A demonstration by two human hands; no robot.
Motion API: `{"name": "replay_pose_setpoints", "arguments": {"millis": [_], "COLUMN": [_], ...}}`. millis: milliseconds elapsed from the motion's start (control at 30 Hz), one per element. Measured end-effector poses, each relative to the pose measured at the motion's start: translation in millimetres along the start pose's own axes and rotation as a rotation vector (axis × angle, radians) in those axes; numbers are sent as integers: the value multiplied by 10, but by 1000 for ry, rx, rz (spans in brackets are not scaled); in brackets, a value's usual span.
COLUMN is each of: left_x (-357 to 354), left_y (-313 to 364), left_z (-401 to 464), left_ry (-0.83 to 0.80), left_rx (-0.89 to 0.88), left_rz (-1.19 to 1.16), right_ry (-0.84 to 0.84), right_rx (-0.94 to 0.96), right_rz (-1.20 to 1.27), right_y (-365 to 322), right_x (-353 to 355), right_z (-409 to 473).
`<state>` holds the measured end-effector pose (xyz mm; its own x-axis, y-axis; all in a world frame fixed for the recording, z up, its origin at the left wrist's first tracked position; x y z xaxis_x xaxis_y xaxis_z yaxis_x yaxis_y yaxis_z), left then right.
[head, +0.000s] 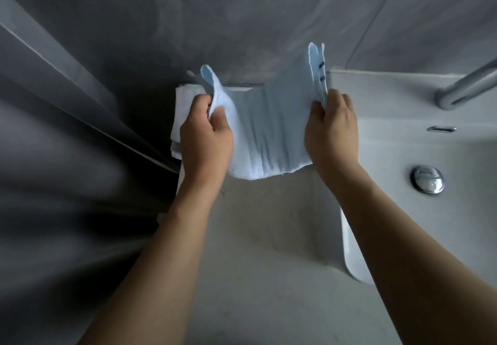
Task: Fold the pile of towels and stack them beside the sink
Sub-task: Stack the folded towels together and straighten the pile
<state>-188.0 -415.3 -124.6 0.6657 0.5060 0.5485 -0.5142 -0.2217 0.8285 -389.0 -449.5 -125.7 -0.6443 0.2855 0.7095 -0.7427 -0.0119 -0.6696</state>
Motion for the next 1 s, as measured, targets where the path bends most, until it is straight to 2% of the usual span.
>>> {"name": "replay_pose_setpoints", "arguments": {"millis": [133,300,533,700,800,1000], "left_x": [57,-184,-915,-1419,-1792,-2657], "left_y": [370,851,1407,1801,2042,2688], "left_z": [-373,-1087,-2242,-2748,-2930,-3329], "left_ry": [-43,-145,-221,-299,-370,-423], "left_rx": [23,-21,35,19,-7,-34], "left_rz": [-166,-223,-266,-288,-308,-382], "right_ry": [46,86,47,38,94,219], "right_rx": [57,54,30,-46,-117,-113], "right_rz": [15,17,-7,-53,-100,-75], "right_y": [152,640,1652,2266,2620,3387], "right_x": [464,1112,2040,2621,2953,3664], "right_z": [-234,-507,-752,-765,-721,-366]}}
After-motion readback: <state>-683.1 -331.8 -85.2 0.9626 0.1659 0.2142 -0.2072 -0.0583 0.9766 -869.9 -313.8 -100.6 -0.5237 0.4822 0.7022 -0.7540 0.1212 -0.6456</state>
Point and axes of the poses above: each hand's wrist, its own z-axis towards the middle knuckle, its own x-axis out of the back of the hand, y = z × x, the point moved 4 cm from there along z, towards the middle knuckle, and after that the axes turned 5 degrees about x, right-handed, at the moved point
